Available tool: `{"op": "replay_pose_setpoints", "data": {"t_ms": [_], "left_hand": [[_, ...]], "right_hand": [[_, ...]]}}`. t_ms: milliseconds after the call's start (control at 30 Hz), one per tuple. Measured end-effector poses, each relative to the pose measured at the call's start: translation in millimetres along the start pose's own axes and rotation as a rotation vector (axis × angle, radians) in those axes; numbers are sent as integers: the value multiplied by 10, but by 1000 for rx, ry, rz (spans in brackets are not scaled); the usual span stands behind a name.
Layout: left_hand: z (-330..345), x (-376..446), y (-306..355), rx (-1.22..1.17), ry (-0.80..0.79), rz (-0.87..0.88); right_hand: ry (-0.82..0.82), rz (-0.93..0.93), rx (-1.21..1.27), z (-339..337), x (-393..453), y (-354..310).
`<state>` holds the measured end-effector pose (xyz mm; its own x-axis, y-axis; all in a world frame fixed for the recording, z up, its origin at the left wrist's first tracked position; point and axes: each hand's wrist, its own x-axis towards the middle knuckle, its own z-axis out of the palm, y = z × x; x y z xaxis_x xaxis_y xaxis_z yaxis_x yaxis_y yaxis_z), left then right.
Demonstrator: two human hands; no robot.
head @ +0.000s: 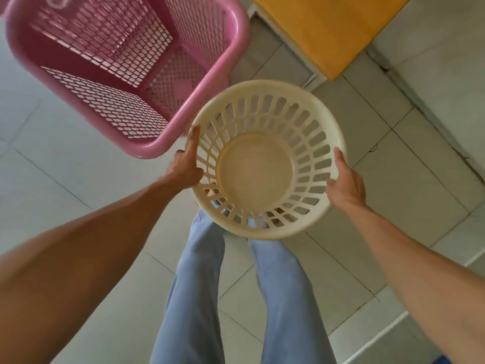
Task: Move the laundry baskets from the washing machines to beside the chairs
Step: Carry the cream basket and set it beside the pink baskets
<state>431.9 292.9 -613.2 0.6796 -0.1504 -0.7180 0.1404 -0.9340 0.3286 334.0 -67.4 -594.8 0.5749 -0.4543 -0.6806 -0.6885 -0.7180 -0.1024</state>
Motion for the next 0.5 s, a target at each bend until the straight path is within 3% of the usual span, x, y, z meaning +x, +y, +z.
{"op": "replay_pose_setpoints", "data": {"t_ms": [200,333,500], "left_hand": [[311,657,-102,-64,83,-71],[439,919,-221,-113,104,44],[534,1135,-272,-99,211,50]], "right_hand": [[33,-12,44,289,657,-86],[39,-14,39,441,893,-113],[19,-16,-8,621,1062,-172]]}}
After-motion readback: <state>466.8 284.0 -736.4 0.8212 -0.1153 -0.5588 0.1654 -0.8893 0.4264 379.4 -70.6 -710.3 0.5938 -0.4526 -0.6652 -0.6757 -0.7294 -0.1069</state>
